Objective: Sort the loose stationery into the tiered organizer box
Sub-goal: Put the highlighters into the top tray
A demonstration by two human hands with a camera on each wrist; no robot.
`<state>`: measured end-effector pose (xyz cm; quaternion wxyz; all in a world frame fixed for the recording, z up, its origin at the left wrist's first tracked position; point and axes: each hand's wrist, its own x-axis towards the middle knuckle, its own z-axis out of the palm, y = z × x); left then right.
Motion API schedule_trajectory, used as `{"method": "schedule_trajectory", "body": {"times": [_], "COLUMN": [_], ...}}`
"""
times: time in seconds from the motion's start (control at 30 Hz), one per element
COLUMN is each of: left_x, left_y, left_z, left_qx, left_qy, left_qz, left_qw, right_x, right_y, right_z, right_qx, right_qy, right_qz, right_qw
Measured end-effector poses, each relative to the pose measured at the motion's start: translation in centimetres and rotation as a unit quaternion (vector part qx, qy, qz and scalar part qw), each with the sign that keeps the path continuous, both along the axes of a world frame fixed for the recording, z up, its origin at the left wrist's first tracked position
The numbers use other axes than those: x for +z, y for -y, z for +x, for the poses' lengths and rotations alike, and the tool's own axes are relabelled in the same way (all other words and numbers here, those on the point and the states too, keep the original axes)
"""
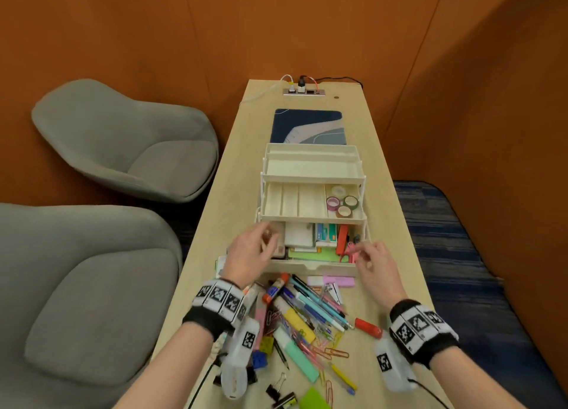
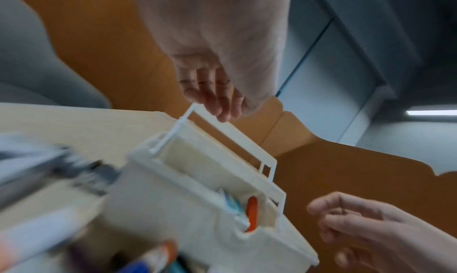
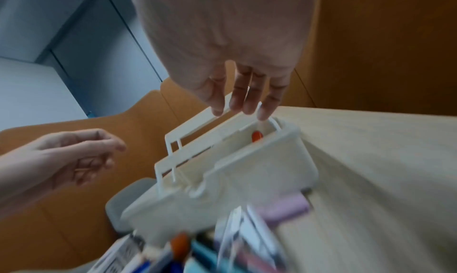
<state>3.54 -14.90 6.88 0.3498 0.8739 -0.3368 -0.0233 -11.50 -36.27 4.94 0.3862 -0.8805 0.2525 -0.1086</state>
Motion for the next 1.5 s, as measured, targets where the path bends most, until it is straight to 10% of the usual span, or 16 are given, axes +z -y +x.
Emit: {"method": "schedule_trajectory", "body": {"times": [0.57, 0.7, 1.0, 1.5], "left_x": [-7.7, -8.0, -9.5, -10.1], "left_y": [-12.6, -11.4, -8.0, -5.6], "left_z": [-7.9, -7.4, -5.9, -4.5], "left_qx": [0.118, 0.120, 0.153, 0.158], "left_qy": [-0.108, -0.076, -0.073, -0.166], "left_qz": [0.140, 0.173, 0.308, 0.361], "left_qw": [0.977, 0.975, 0.936, 0.904], "right_x": [-5.3, -4.8, -6.3, -2.4], "right_y": [-10.5, -14.1, -15.8, -13.1], "right_z": [-5.2, -3.7, -3.2, 1.3], "right_qx": [0.105, 0.225, 0.188, 0.118], "right_qy": [-0.148, -0.265, -0.311, -0.234], "right_qz": [0.043, -0.084, -0.196, 0.088], "right_qw": [0.982, 0.934, 0.911, 0.961]}}
